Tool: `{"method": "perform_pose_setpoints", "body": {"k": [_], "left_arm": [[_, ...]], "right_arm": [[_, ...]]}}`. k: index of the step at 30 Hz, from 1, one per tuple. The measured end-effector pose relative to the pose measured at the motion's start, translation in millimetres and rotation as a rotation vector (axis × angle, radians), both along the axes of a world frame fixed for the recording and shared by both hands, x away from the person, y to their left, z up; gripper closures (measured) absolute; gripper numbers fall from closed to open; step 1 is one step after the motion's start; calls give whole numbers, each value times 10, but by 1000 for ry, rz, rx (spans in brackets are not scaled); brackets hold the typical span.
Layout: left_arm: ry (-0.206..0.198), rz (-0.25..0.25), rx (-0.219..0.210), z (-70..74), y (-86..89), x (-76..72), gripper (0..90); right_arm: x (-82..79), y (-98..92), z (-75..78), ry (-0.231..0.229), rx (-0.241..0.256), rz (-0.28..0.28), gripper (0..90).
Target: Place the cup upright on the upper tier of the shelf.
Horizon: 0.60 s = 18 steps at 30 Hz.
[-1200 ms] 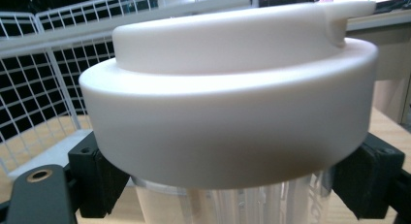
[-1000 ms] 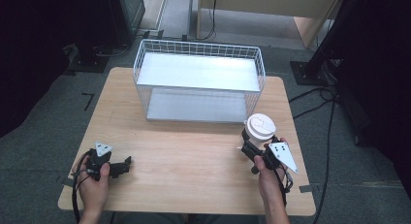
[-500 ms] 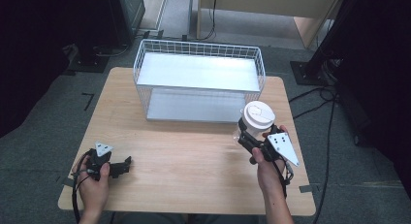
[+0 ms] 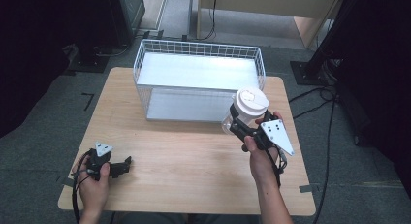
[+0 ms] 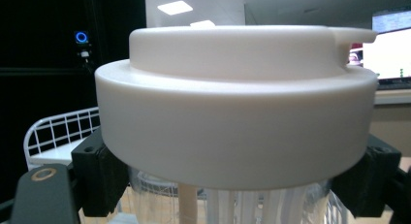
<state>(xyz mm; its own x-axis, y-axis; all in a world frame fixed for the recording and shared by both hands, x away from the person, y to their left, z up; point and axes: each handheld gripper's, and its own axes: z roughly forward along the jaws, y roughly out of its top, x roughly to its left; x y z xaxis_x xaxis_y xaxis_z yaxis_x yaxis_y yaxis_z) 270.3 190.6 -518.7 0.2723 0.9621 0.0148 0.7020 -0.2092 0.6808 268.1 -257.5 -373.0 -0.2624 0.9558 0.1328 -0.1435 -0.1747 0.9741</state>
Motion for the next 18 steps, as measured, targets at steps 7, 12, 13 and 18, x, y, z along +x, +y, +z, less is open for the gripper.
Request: {"method": "perform_pose_setpoints", "body": {"k": [7,12,13,18], "left_arm": [[-2,2,-1,-2,-2,1,0],[-2,2,-1,-2,-1,1,0],[-2,2,-1,-2,-1,1,0],[-2,1,-1,-2,-1,0,0]], "right_arm": [[78,107,224,-41,-6,15,149],[128,177,397,-74,-11,24,149],[139,187,430,-83,-14,24,149],[210,241,577,-107,-13,29,149]]}}
